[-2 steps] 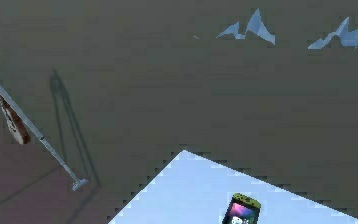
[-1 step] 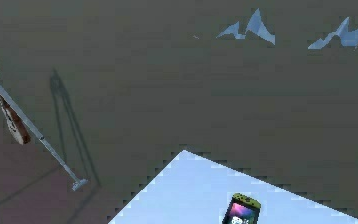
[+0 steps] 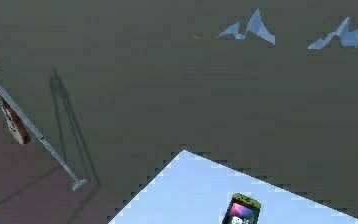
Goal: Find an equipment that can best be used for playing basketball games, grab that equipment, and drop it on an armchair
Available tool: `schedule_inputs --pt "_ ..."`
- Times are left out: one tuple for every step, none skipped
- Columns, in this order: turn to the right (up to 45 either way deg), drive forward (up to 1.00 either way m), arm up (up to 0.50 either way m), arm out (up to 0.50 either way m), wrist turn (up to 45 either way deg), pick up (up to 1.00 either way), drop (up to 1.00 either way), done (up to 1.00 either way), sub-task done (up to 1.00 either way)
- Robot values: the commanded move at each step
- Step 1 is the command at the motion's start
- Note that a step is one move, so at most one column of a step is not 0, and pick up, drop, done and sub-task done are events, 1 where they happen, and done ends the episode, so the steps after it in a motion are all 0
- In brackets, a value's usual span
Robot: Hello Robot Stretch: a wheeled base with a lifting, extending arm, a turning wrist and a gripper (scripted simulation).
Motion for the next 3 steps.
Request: schedule_inputs --pt "0.0 0.0 0.1 0.0 0.0 0.0 0.0 0.0 0.0" --pt "0.0 0.0 0.06 0.0 0.0 0.0 0.0 0.0 0.0" --pt "0.0 0.0 0.0 0.0 -45.0 0.0 0.0 0.0 0.0"
